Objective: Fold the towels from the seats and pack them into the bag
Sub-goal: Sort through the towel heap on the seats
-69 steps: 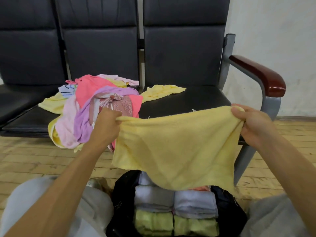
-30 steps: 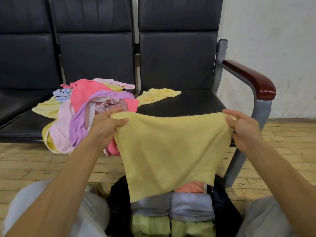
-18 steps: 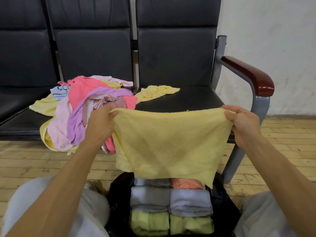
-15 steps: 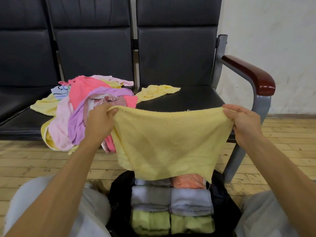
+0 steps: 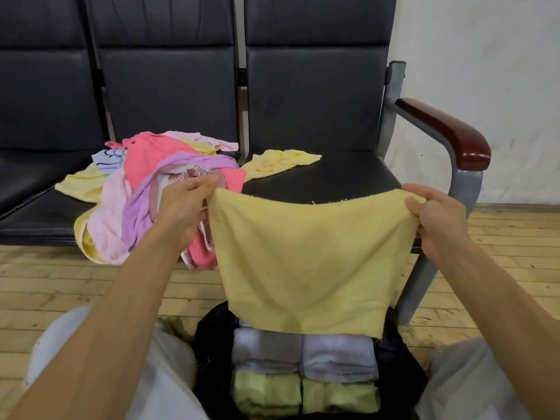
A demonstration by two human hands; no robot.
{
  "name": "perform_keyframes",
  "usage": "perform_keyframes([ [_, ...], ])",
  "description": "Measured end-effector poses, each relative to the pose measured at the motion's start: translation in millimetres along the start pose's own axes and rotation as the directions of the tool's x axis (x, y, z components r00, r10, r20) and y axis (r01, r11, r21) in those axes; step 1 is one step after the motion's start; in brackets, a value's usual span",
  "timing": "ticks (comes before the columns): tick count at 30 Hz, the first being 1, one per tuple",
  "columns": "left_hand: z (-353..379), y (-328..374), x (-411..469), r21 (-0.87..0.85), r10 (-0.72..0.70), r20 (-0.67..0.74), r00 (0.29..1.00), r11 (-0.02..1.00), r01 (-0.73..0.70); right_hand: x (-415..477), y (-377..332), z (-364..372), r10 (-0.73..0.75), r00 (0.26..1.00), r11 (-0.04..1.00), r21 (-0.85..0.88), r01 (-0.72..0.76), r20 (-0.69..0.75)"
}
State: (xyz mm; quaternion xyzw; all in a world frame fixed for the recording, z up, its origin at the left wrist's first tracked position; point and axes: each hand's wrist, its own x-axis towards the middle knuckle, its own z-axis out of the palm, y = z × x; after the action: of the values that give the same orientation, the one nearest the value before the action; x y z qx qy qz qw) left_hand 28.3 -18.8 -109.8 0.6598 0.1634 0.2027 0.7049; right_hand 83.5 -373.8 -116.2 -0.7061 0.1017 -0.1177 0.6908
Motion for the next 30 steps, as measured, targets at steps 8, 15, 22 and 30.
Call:
perform_keyframes([
  [8,3.1,-3.5,-3.7,0.638,0.432,0.038,0.901,0.683,-0.354,2.7,0.6,-2.8,-0.035,0.999,0.998,-0.051,0.033,-0.029],
  [15,2.9,-7.0,-0.6,0.699,0.492,0.036,0.87,0.609,-0.374,3.8,3.9,-3.1,-0.121,0.992,0.974,-0.198,0.112,-0.034],
  [22,0.1,-10.2,4.0,0.705,0.547,0.007,0.837,0.591,-0.391,-1.2,-0.2,-7.4,-0.404,0.913,0.72,-0.593,0.361,0.065],
  [30,13.1,-7.4,-7.2,0.611,0.435,-0.031,0.9,0.72,-0.328,2.1,-4.0,-7.0,-0.368,0.93,0.738,-0.6,0.31,0.028],
])
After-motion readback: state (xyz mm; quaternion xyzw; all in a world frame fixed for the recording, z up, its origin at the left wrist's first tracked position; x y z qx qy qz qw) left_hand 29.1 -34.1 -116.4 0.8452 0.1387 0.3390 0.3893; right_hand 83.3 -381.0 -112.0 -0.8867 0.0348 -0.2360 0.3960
